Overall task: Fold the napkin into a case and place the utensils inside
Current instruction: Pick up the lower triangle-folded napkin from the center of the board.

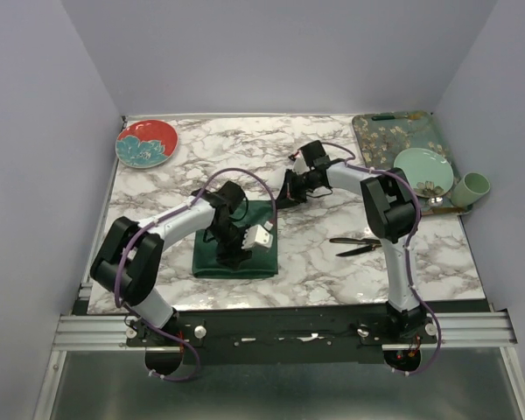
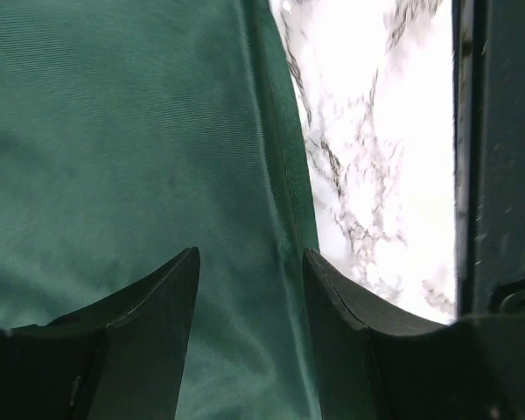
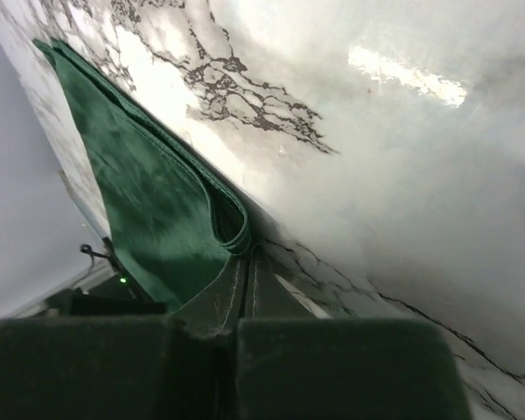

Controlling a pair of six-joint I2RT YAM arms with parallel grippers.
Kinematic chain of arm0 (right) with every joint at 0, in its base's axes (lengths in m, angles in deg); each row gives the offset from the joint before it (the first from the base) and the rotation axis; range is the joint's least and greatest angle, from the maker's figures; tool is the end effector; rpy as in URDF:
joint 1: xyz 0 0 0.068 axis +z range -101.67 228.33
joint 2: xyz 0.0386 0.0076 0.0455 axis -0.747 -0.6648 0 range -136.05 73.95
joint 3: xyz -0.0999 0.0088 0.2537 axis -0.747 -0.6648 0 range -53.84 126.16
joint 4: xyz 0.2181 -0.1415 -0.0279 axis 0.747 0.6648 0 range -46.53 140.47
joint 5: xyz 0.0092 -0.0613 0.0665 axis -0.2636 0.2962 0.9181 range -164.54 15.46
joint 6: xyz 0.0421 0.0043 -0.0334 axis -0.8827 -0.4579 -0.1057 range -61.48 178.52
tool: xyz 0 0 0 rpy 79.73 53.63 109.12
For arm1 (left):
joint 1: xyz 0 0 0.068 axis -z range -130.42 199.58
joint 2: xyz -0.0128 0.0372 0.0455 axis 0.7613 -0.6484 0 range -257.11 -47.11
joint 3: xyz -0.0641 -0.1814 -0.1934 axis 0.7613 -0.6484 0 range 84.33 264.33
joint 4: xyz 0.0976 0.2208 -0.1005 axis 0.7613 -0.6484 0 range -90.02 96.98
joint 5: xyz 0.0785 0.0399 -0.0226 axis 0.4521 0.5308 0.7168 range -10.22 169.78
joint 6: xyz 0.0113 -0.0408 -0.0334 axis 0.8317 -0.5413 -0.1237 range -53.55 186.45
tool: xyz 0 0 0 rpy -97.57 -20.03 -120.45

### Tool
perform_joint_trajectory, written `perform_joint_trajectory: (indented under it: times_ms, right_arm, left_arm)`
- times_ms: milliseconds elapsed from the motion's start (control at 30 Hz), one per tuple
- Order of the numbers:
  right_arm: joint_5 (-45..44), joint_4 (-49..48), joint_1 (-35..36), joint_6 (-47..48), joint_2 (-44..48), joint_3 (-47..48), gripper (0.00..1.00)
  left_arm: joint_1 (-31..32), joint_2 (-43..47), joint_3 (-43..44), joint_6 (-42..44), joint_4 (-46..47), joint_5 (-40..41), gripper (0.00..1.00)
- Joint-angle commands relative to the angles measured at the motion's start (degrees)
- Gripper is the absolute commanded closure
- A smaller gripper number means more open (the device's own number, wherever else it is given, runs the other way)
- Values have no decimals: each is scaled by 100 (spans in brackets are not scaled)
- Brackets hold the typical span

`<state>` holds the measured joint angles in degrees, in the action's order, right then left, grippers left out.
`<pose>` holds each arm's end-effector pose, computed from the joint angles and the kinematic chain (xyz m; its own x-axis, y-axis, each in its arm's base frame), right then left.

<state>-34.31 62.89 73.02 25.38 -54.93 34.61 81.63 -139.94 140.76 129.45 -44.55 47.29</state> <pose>0.4101 0.2139 0.1183 -0.9933 0.0028 -0.1151 -0.0841 0.6648 0.7422 0.2183 -0.1593 0.1760 0.0290 0.8686 -0.4947 0.9654 -0.1527 -0.2115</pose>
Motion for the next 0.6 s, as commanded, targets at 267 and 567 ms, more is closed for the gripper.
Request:
perform_joint_trajectory:
  times_ms: [267, 567]
  right_arm:
    - [-190, 385, 19, 1680, 381, 31, 70]
    - [-621, 862, -87, 1951, 487, 182, 33]
  left_arm:
    - [-2693, 232, 1125, -3670, 722, -1049, 33]
    - [-3882, -1069, 1775, -4577, 1224, -619, 34]
